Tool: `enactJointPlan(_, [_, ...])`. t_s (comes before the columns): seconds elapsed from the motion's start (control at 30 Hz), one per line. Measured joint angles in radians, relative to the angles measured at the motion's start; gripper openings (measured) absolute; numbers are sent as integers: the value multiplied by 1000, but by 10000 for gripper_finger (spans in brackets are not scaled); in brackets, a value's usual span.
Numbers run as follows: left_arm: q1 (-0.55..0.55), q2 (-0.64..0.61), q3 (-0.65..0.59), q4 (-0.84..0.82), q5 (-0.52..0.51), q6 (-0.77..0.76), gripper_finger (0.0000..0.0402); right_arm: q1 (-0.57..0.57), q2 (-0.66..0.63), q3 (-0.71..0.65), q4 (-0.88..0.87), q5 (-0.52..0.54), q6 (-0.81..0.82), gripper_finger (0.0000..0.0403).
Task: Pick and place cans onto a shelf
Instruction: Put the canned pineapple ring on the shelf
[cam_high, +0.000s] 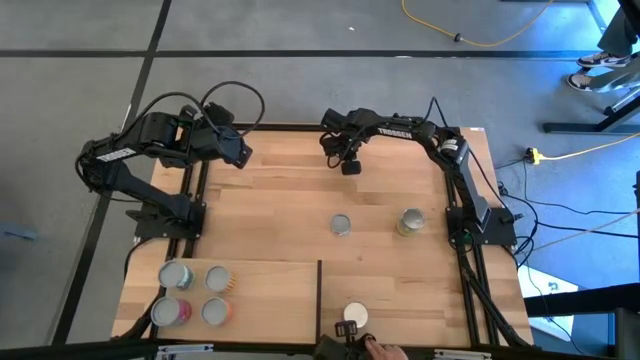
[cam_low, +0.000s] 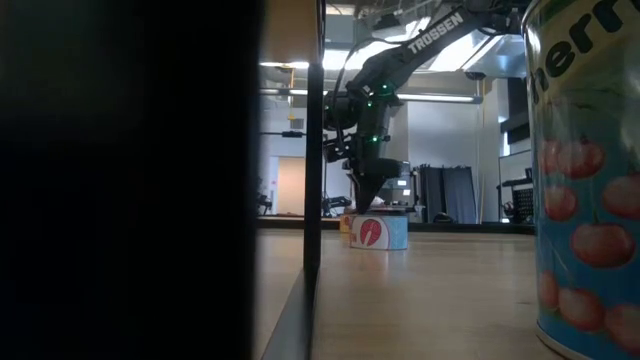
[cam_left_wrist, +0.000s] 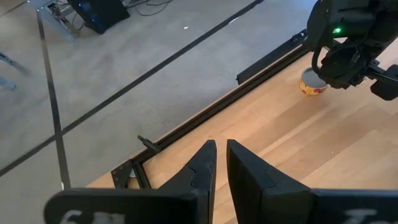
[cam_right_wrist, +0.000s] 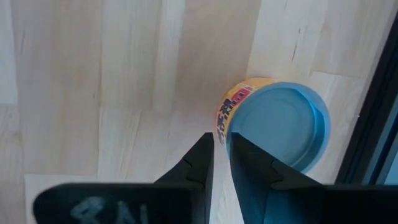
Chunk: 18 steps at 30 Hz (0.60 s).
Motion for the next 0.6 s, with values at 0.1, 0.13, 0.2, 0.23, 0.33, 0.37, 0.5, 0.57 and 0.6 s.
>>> enactJointPlan(0.1, [0, 0, 0, 0, 0, 0, 32, 0, 0, -10, 17, 0, 2, 56])
enactJointPlan(0.13, [0, 0, 0, 0, 0, 0, 32, -1, 0, -12, 17, 0, 4, 56])
enactJointPlan(0.2, [0, 0, 0, 0, 0, 0, 32, -2, 1, -12, 26, 0, 5, 56])
enactJointPlan(0.23, [0, 0, 0, 0, 0, 0, 32, -2, 1, -12, 34, 0, 5, 56])
enactJointPlan(0.33, [0, 0, 0, 0, 0, 0, 32, -2, 1, -12, 51, 0, 11, 56])
enactJointPlan(0.37, [0, 0, 0, 0, 0, 0, 32, -3, 1, -12, 53, 0, 12, 56])
enactJointPlan(0.5, [0, 0, 0, 0, 0, 0, 32, -3, 1, -13, 48, 0, 14, 56])
enactJointPlan(0.57, [0, 0, 0, 0, 0, 0, 32, -3, 1, -13, 45, -1, 35, 56])
enactJointPlan(0.6, [0, 0, 0, 0, 0, 0, 32, -3, 1, -13, 40, -2, 38, 56])
